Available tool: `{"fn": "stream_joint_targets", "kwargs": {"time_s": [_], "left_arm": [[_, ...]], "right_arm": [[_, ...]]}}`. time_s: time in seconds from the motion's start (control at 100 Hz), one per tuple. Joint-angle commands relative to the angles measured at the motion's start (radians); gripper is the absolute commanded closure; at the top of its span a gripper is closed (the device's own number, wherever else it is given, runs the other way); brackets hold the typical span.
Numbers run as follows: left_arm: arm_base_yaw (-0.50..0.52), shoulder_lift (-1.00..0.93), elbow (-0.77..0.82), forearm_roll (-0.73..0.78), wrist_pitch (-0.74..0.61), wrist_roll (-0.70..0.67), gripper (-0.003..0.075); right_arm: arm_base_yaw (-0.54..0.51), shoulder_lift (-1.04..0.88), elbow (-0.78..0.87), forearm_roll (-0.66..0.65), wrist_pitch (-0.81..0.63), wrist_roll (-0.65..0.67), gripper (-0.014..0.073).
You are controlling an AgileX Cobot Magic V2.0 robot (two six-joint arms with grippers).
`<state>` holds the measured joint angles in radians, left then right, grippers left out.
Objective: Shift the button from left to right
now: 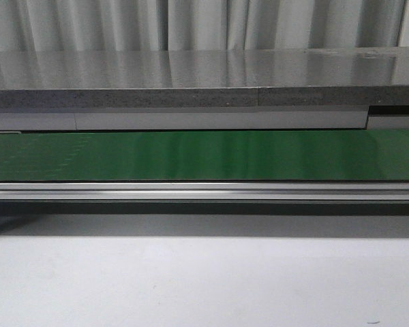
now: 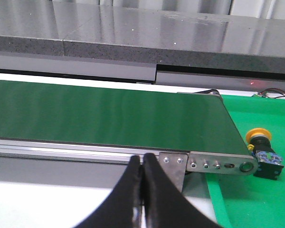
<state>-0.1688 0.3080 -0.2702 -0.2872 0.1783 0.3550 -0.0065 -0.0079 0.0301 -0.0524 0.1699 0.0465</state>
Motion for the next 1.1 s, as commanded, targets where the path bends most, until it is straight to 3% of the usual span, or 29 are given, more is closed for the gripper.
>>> {"fn": "stream_joint_targets", "kwargs": {"time_s": [0.0,0.76,0.91,1.0,1.09], "left_arm": [[-0.004,0.006,-0.03,-0.012,-0.081,-0.003,0.0715],[-0.004,0.006,-0.025,-0.012,-0.081,-0.003,0.0715],[-0.004,0.006,0.003,-0.009,-0.142,-0.005,0.0715],[-0.004,-0.002,0.036,0.034,-0.208,-0.075,0.0715],[-0.004,-0.027,0.079,0.199,-0.264,-0.233,0.0715]], "right_arm": [[0.002,-0.018,-0.001,-0.01,-0.083,-0.001,0.0662],[0.002,-0.018,-0.001,-0.01,-0.083,-0.001,0.0662],[0.002,-0.018,-0.001,-0.01,-0.083,-0.001,0.0662],[0.002,-0.018,-0.001,-0.01,-0.083,-0.001,0.0662],[0.002,-0.018,-0.001,-0.01,-0.083,-0.001,0.0662]]}}
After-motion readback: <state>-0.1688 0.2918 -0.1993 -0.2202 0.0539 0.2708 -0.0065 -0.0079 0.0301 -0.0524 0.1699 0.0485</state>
